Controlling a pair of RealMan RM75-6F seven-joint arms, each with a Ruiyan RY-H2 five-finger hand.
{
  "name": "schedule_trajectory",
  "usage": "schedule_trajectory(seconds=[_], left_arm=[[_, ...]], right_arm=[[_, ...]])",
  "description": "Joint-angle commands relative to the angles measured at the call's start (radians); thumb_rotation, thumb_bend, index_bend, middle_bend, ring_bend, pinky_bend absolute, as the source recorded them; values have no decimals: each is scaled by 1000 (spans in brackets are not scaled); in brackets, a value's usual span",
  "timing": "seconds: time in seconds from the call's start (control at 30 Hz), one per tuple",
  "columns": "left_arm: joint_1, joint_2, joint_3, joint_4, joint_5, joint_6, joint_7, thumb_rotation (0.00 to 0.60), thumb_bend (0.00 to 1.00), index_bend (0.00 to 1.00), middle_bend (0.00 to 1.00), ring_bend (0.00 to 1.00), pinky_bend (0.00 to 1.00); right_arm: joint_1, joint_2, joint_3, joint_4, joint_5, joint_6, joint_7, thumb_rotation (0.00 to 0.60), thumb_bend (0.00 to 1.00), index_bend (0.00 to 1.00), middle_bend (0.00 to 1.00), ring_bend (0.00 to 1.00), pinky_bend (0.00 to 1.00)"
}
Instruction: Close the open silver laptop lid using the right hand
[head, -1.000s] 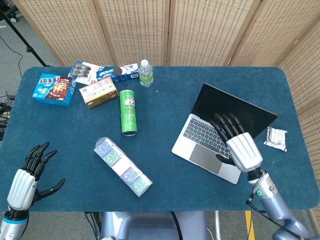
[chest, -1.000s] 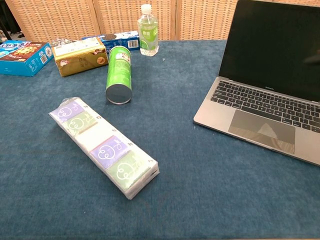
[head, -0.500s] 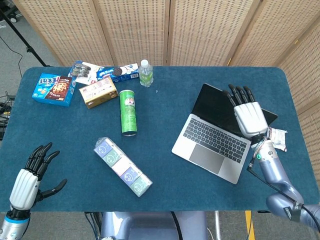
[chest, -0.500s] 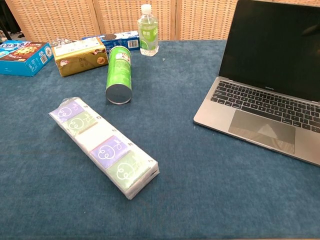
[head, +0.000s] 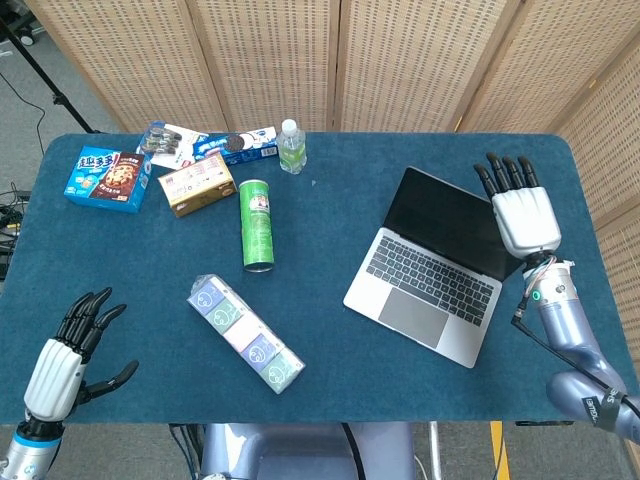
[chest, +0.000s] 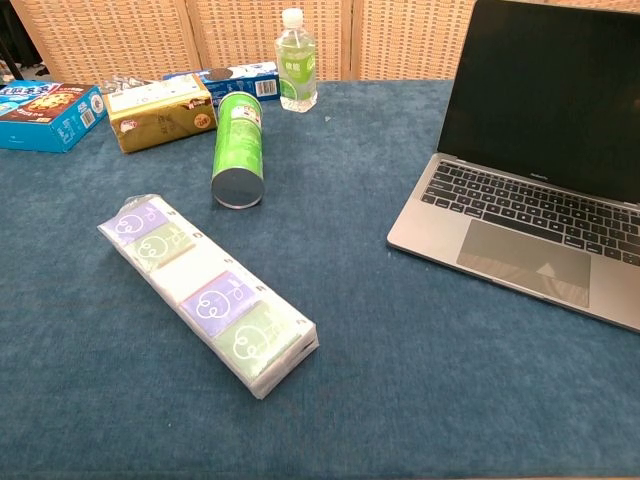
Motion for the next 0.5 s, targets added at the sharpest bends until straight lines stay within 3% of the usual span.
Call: schedule_trajectory(seconds=[0.03,0.2,0.5], left_arm=[[-1,1,2,1,1,-2,0,600,218,152,0,83,80],[-1,1,5,1,5,-1,-3,600,217,152,0,83,80],[-2,1,10,0,12,-1,-4,600,218,152,0,83,80]], right_arm=[[7,25,-13,-28,66,-30,-27,600,133,0,0,0,0],[32,81,-39,-79,188,-77,-101,600,133,0,0,0,0],[59,97,-75,-81,204,-56,-140,600,133,0,0,0,0]])
